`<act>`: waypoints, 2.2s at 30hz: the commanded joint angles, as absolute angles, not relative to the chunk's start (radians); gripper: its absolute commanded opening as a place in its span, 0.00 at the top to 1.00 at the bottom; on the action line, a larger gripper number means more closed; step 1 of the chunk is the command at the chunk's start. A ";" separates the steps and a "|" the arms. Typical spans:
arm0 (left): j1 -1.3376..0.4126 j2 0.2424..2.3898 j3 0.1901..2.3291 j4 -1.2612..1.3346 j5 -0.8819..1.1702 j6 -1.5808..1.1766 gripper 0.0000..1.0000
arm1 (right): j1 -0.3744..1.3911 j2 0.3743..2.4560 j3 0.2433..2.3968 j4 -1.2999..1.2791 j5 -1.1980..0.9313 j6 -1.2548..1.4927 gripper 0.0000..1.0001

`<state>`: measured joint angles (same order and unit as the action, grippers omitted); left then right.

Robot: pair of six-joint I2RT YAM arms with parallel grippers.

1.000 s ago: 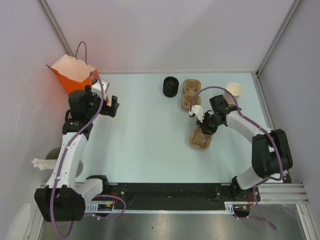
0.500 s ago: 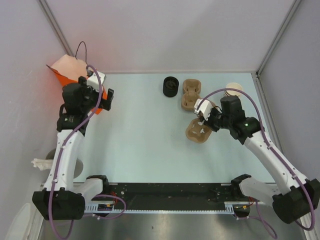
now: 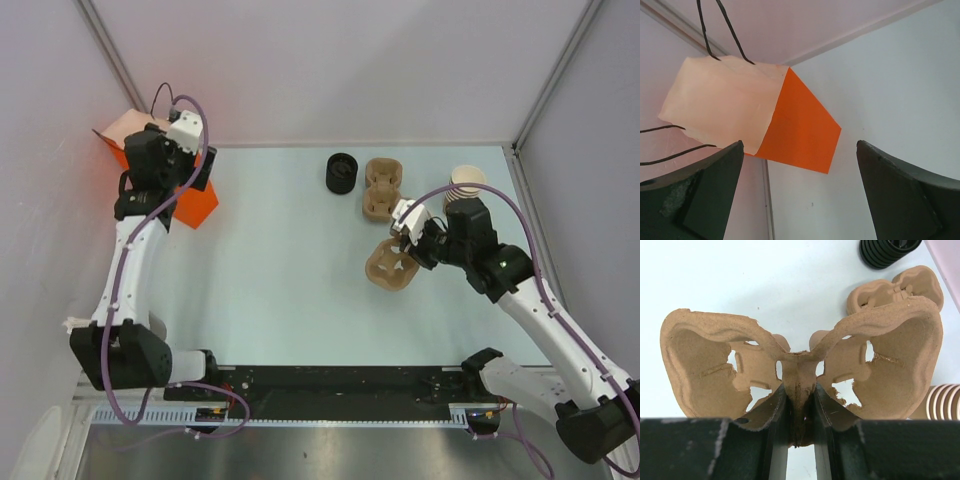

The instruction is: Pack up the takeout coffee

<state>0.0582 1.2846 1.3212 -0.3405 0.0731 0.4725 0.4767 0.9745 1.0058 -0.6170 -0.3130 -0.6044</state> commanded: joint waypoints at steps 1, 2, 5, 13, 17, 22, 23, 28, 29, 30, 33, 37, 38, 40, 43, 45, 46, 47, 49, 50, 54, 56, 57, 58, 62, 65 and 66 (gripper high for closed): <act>0.083 1.347 1.413 -0.307 0.017 0.497 0.01 | 0.488 0.946 1.028 -0.603 -0.318 -0.558 0.76; 0.081 1.364 1.425 -0.311 0.015 0.500 0.00 | 0.489 0.946 1.025 -0.601 -0.316 -0.557 0.75; 0.083 1.420 1.463 -0.308 0.003 0.508 0.00 | 0.489 0.948 1.008 -0.592 -0.319 -0.558 0.75; 0.094 1.525 1.514 -0.304 -0.023 0.506 0.02 | 0.492 0.950 0.979 -0.577 -0.308 -0.565 0.75; 0.101 1.574 1.529 -0.307 -0.028 0.506 0.06 | 0.495 0.948 0.971 -0.571 -0.305 -0.566 0.75; 0.104 1.632 1.578 -0.333 -0.029 0.503 0.24 | 0.497 0.948 0.965 -0.565 -0.301 -0.566 0.74; 0.104 1.646 1.585 -0.336 -0.029 0.503 0.29 | 0.497 0.948 0.963 -0.563 -0.301 -0.565 0.74; 0.106 1.654 1.609 -0.353 -0.008 0.494 0.60 | 0.497 0.948 0.957 -0.558 -0.298 -0.564 0.73; 0.104 1.651 1.609 -0.354 -0.008 0.489 0.67 | 0.497 0.950 0.956 -0.557 -0.296 -0.565 0.73; 0.106 1.646 1.609 -0.357 -0.008 0.488 0.70 | 0.497 0.950 0.954 -0.555 -0.298 -0.565 0.73; 0.106 1.635 1.609 -0.367 0.037 0.482 0.87 | 0.497 0.948 0.953 -0.552 -0.296 -0.561 0.73; 0.106 1.626 1.609 -0.388 0.077 0.479 1.00 | 0.500 0.942 0.951 -0.549 -0.290 -0.560 0.73; 0.106 1.625 1.608 -0.393 0.084 0.477 1.00 | 0.499 0.942 0.951 -0.549 -0.288 -0.560 0.73; 0.104 1.615 1.608 -0.416 0.109 0.480 1.00 | 0.497 0.939 0.951 -0.546 -0.285 -0.558 0.73; 0.092 1.588 1.598 -0.445 0.150 0.486 1.00 | 0.499 0.933 0.951 -0.540 -0.281 -0.554 0.73; 0.077 1.566 1.585 -0.457 0.189 0.491 1.00 | 0.499 0.931 0.951 -0.537 -0.273 -0.552 0.73; 0.069 1.554 1.579 -0.469 0.201 0.503 1.00 | 0.499 0.931 0.951 -0.535 -0.268 -0.551 0.72; 0.060 1.528 1.563 -0.475 0.213 0.508 1.00 | 0.497 0.931 0.951 -0.532 -0.265 -0.549 0.73; 0.026 1.499 1.551 -0.497 0.229 0.523 1.00 | 0.497 0.931 0.951 -0.526 -0.252 -0.546 0.73; 0.014 1.473 1.540 -0.505 0.233 0.529 1.00 | 0.499 0.931 0.951 -0.526 -0.249 -0.545 0.72; -0.090 1.408 1.517 -0.564 0.265 0.558 1.00 | 0.494 0.928 0.951 -0.514 -0.221 -0.537 0.73; -0.127 1.381 1.499 -0.598 0.285 0.563 1.00 | 0.482 0.925 0.951 -0.502 -0.210 -0.526 0.73; -0.167 1.350 1.491 -0.607 0.307 0.566 1.00 | 0.479 0.923 0.951 -0.499 -0.200 -0.520 0.73; -0.187 1.332 1.482 -0.618 0.316 0.569 1.00 | 0.471 0.920 0.951 -0.494 -0.193 -0.515 0.73; -0.340 1.255 1.415 -0.653 0.314 0.578 1.00 | 0.442 0.916 0.953 -0.463 -0.164 -0.491 0.72; -0.453 1.192 1.358 -0.673 0.290 0.592 1.00 | 0.411 0.902 0.953 -0.445 -0.138 -0.476 0.72; -0.480 1.178 1.345 -0.683 0.281 0.601 1.00 | 0.397 0.897 0.953 -0.440 -0.137 -0.468 0.72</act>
<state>-0.3717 1.2530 1.3987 -0.6395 0.2787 0.5587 0.4309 0.9348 0.9478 -0.5167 -0.1818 -0.5102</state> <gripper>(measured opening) 0.005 0.282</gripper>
